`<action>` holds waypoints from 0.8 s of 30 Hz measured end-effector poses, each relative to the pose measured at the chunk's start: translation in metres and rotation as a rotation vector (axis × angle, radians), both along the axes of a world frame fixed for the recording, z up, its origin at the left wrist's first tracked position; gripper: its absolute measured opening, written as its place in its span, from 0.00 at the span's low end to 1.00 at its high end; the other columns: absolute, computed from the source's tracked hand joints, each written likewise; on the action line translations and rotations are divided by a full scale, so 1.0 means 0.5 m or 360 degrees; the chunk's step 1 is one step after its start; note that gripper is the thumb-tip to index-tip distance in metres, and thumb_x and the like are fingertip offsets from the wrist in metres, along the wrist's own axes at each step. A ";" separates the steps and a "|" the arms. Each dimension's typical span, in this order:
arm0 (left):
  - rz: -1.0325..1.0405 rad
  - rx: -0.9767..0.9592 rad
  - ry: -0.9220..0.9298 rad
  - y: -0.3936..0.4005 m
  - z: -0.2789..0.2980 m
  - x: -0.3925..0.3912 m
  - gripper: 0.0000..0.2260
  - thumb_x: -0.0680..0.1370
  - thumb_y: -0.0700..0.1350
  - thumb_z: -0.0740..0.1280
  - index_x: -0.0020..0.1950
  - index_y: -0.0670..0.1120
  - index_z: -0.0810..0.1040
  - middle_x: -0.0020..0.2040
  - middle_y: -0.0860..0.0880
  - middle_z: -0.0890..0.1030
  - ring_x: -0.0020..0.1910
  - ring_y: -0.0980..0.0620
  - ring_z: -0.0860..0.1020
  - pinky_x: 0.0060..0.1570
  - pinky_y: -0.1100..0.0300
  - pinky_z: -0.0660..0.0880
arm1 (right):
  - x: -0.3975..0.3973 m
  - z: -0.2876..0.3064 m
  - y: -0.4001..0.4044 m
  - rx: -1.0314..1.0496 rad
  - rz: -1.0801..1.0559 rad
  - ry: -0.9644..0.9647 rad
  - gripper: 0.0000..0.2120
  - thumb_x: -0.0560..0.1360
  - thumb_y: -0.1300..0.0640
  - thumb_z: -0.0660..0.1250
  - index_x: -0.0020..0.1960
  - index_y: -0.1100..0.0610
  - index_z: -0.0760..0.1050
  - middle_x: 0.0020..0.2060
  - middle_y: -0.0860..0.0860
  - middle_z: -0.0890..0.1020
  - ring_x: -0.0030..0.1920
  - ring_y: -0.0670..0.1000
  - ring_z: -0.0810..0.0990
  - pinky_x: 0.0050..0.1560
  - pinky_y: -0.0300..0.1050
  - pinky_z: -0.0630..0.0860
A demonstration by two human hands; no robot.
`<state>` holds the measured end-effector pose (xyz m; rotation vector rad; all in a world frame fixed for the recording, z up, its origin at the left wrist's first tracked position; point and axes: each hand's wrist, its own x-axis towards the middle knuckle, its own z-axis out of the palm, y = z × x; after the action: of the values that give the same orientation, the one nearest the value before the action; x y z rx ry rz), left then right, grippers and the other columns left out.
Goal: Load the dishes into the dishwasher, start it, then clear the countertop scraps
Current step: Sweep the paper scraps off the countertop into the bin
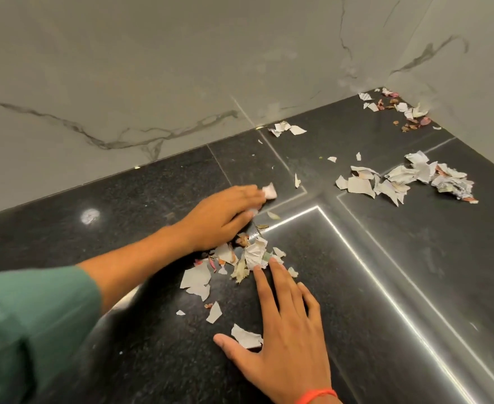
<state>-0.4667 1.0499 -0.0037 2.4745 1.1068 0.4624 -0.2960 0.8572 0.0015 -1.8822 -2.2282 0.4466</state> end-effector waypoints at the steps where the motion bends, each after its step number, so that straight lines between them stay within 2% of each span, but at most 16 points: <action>1: -0.0026 -0.0058 -0.0076 -0.035 0.003 -0.011 0.19 0.86 0.49 0.56 0.75 0.49 0.75 0.76 0.52 0.73 0.77 0.56 0.67 0.75 0.53 0.66 | 0.001 0.001 -0.001 -0.0003 0.0001 0.0003 0.51 0.69 0.18 0.52 0.82 0.49 0.56 0.82 0.49 0.54 0.80 0.50 0.56 0.74 0.56 0.55; 4: -0.0048 -0.0134 -0.0253 -0.085 0.005 -0.026 0.17 0.85 0.45 0.60 0.72 0.49 0.77 0.74 0.54 0.74 0.74 0.56 0.71 0.71 0.54 0.70 | 0.002 0.005 0.000 -0.0015 0.0001 0.0012 0.50 0.69 0.18 0.52 0.81 0.49 0.57 0.82 0.49 0.53 0.80 0.50 0.56 0.74 0.56 0.56; 7: 0.0165 -0.0021 -0.0266 -0.011 0.012 0.004 0.18 0.85 0.48 0.58 0.74 0.49 0.75 0.74 0.50 0.73 0.74 0.53 0.70 0.72 0.50 0.69 | -0.001 0.009 0.000 -0.0030 0.0005 -0.0012 0.50 0.69 0.18 0.52 0.81 0.49 0.57 0.82 0.50 0.54 0.80 0.50 0.56 0.74 0.56 0.55; 9: 0.0325 -0.0007 -0.0165 0.079 0.021 0.043 0.21 0.84 0.49 0.59 0.77 0.50 0.71 0.77 0.48 0.69 0.76 0.50 0.66 0.75 0.48 0.65 | -0.002 0.011 0.002 -0.0051 0.0003 -0.0029 0.50 0.69 0.18 0.52 0.81 0.48 0.57 0.82 0.49 0.55 0.80 0.50 0.57 0.74 0.56 0.54; 13: 0.0343 0.0091 0.0104 0.249 0.034 0.132 0.27 0.83 0.53 0.62 0.82 0.51 0.62 0.81 0.43 0.61 0.79 0.43 0.62 0.77 0.48 0.61 | 0.000 0.013 0.008 -0.0087 -0.0005 -0.0052 0.51 0.67 0.17 0.53 0.80 0.48 0.61 0.80 0.50 0.60 0.78 0.51 0.62 0.72 0.56 0.56; 17: 0.0326 0.0026 0.0296 0.344 0.015 0.192 0.33 0.83 0.59 0.61 0.84 0.48 0.55 0.83 0.43 0.56 0.82 0.44 0.56 0.80 0.47 0.55 | 0.004 0.003 0.011 -0.0086 -0.0012 -0.0058 0.53 0.65 0.16 0.54 0.79 0.49 0.64 0.79 0.51 0.64 0.77 0.52 0.65 0.70 0.55 0.59; 21: 0.0293 0.0098 0.0354 0.343 -0.004 0.200 0.28 0.85 0.57 0.56 0.83 0.45 0.60 0.83 0.44 0.60 0.82 0.46 0.57 0.80 0.49 0.55 | 0.008 -0.004 0.014 -0.0083 0.0010 -0.0068 0.53 0.65 0.16 0.53 0.78 0.50 0.66 0.78 0.52 0.65 0.77 0.53 0.66 0.69 0.55 0.60; 24: 0.0078 0.0095 0.0228 0.272 0.010 0.170 0.24 0.85 0.53 0.56 0.79 0.45 0.67 0.80 0.45 0.66 0.79 0.47 0.63 0.77 0.48 0.63 | 0.008 -0.006 0.015 -0.0096 0.0015 -0.0067 0.53 0.65 0.16 0.53 0.78 0.50 0.66 0.78 0.53 0.65 0.76 0.53 0.67 0.69 0.56 0.60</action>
<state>-0.3815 1.1860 0.0012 2.5712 1.2287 0.3413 -0.2922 0.8647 -0.0014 -1.9288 -2.2757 0.4856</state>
